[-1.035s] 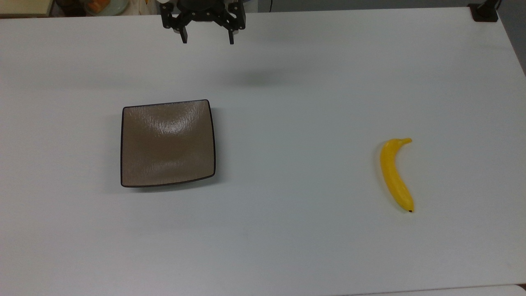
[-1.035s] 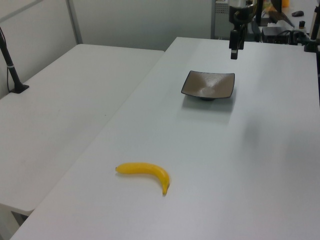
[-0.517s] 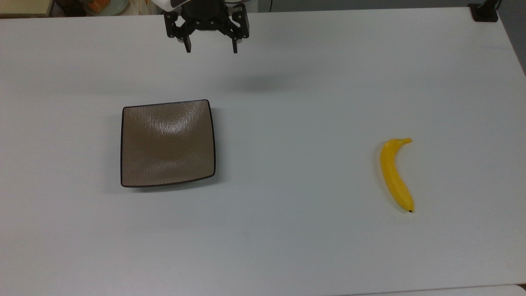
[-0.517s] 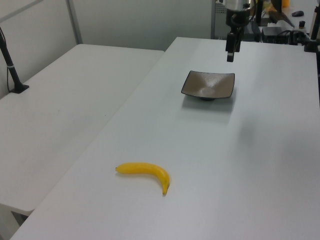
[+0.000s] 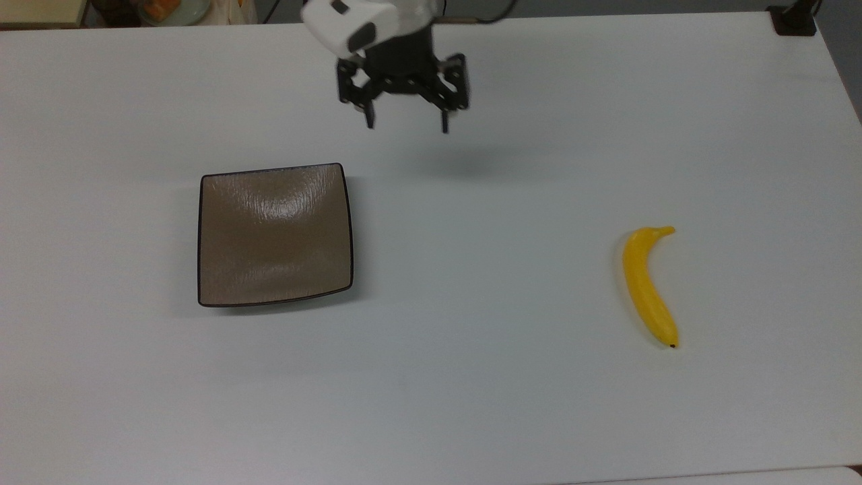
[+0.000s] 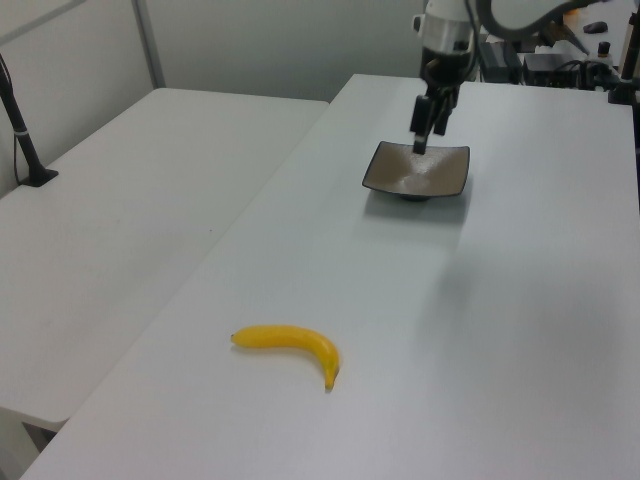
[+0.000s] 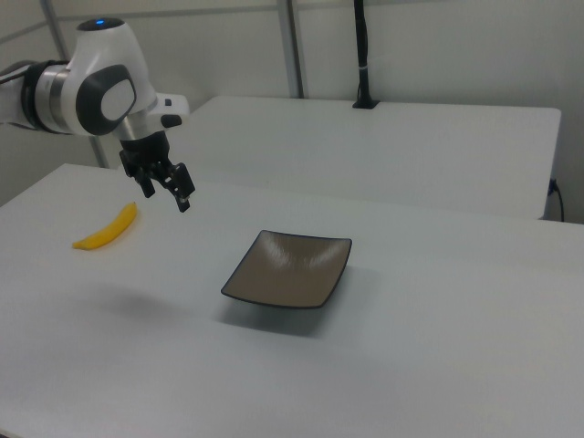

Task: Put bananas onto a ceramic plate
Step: 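Move the open gripper over the yellow banana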

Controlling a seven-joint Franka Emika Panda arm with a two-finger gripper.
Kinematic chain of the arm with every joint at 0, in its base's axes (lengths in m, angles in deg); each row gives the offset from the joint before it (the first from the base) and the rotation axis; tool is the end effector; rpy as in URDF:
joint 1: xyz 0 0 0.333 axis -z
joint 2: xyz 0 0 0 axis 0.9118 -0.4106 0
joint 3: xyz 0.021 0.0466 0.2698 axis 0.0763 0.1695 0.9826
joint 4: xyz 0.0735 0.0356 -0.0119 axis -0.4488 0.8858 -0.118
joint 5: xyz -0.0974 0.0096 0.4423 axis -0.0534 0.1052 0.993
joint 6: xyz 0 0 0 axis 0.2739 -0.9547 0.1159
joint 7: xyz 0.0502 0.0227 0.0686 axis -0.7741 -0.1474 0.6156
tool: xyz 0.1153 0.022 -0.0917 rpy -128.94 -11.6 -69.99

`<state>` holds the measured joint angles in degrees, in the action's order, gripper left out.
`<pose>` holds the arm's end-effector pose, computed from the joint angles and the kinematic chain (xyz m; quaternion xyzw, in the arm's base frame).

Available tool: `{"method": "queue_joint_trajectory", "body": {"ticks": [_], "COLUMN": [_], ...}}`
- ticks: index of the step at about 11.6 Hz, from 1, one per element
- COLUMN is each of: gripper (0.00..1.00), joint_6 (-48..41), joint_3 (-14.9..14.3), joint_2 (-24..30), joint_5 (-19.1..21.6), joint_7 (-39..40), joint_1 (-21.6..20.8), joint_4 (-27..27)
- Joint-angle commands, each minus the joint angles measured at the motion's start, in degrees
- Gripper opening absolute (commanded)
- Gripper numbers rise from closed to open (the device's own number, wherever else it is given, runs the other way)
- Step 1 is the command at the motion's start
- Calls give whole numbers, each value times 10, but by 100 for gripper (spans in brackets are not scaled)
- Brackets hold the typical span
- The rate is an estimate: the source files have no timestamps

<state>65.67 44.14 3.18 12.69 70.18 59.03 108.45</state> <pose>0.6622 0.1365 0.4038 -0.9968 0.0244 -0.0674 0.0362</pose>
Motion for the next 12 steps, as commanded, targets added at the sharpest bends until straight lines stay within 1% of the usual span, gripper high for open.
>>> {"method": "queue_joint_trajectory", "body": {"ticks": [1, 2, 4, 5, 7, 9, 11, 12], "gripper": [100, 100, 100, 100, 100, 100, 100, 100], "joint_6": [80, 92, 145, 165, 191, 200, 213, 224], "joint_3": [9, 9, 30, 37, 38, 44, 46, 49], "joint_2": [-51, -68, -109, -123, -144, -171, -199, -218], "joint_5": [5, 6, 0, -3, -5, -8, -34, -59], "joint_7": [-91, -108, -141, -159, -167, -183, -213, -239], "joint_1": [-34, -45, -71, -84, -108, -124, -135, -142], "joint_4": [-25, -40, -68, -72, -84, -111, -132, -147]}}
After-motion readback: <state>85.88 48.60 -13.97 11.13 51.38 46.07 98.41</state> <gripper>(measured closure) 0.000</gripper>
